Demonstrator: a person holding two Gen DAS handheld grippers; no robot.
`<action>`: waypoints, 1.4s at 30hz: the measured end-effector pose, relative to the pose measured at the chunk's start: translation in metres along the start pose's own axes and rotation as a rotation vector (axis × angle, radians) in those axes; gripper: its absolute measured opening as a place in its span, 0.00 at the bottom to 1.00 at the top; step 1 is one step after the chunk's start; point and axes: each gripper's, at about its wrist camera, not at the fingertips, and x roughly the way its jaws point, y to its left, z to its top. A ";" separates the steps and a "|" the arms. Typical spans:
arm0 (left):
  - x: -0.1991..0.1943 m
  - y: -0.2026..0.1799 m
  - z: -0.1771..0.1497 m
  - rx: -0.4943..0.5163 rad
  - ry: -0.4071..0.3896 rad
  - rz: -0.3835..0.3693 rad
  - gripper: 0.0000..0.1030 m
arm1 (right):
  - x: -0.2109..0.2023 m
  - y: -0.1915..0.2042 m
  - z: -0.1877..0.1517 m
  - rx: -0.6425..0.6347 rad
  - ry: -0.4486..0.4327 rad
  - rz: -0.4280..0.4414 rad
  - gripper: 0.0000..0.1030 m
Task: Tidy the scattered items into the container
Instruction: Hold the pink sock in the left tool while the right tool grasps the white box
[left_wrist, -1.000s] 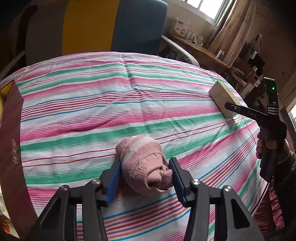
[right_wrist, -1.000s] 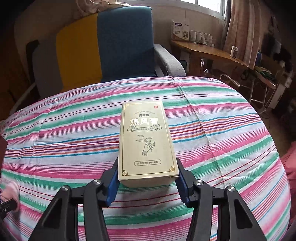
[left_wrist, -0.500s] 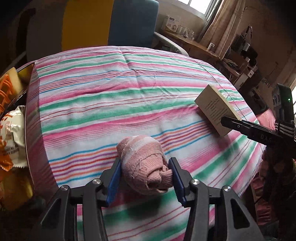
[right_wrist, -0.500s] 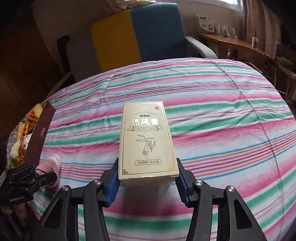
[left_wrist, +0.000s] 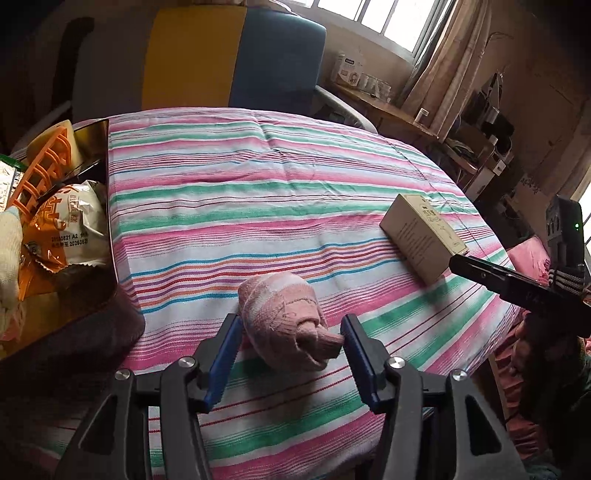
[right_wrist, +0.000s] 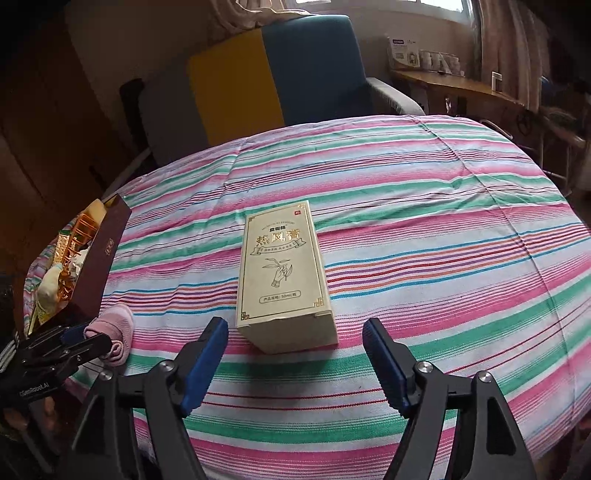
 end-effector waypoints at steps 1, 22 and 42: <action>-0.001 0.000 -0.002 -0.001 -0.002 0.000 0.55 | 0.000 0.002 0.000 -0.008 -0.004 -0.006 0.74; 0.025 -0.011 0.007 0.033 0.020 0.108 0.48 | 0.025 0.006 0.015 -0.044 -0.004 -0.051 0.56; 0.030 -0.009 0.006 0.048 0.018 0.072 0.43 | 0.040 0.019 0.019 -0.183 -0.012 -0.094 0.55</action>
